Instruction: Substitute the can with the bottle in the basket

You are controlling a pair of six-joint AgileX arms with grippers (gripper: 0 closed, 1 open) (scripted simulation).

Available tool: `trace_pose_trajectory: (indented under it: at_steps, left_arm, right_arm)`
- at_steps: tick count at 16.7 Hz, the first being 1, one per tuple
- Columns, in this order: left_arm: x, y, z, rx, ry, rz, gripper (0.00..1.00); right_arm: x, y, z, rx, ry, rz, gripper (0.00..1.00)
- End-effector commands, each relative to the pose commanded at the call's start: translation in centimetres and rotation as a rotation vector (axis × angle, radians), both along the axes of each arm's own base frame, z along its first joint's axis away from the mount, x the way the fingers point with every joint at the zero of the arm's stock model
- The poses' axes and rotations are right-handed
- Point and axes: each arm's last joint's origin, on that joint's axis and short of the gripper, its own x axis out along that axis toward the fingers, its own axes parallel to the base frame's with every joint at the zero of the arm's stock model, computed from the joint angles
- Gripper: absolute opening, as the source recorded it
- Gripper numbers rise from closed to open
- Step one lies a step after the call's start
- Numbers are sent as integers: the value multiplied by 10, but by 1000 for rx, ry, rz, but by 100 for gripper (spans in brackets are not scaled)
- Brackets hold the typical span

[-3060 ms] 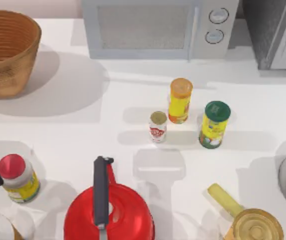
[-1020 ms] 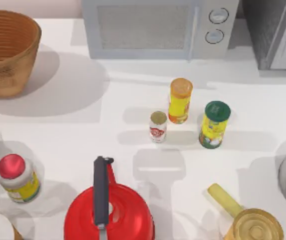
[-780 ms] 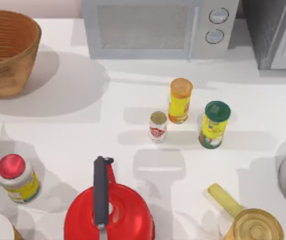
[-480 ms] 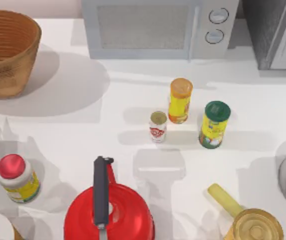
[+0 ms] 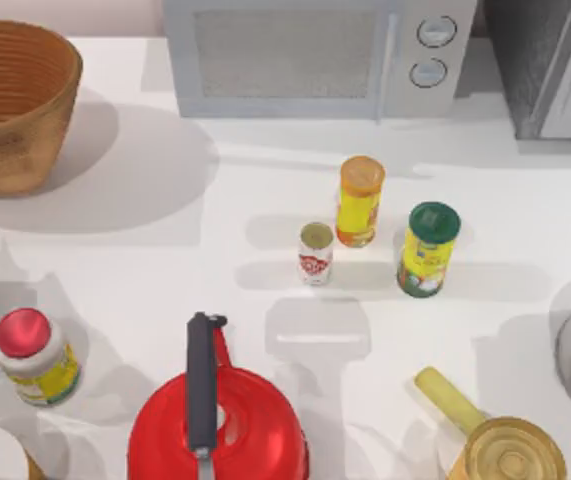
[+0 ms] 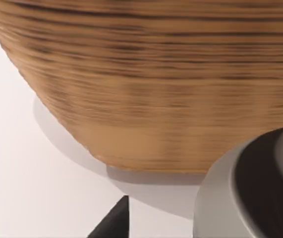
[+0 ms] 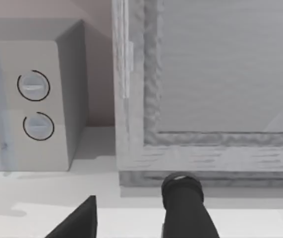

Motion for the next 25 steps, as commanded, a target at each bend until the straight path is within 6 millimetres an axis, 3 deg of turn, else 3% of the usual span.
trace_pose_trajectory:
  at_steps: [8, 19, 25]
  left_arm:
    - [0, 0, 0, 0, 0, 0, 2]
    - [0, 0, 2, 10, -10, -1, 0]
    - [8, 13, 43, 137, -131, 15, 0]
  right_arm:
    - [0, 0, 0, 0, 0, 0, 100]
    - [0, 0, 0, 0, 0, 0, 100]
    - [0, 0, 0, 0, 0, 0, 100]
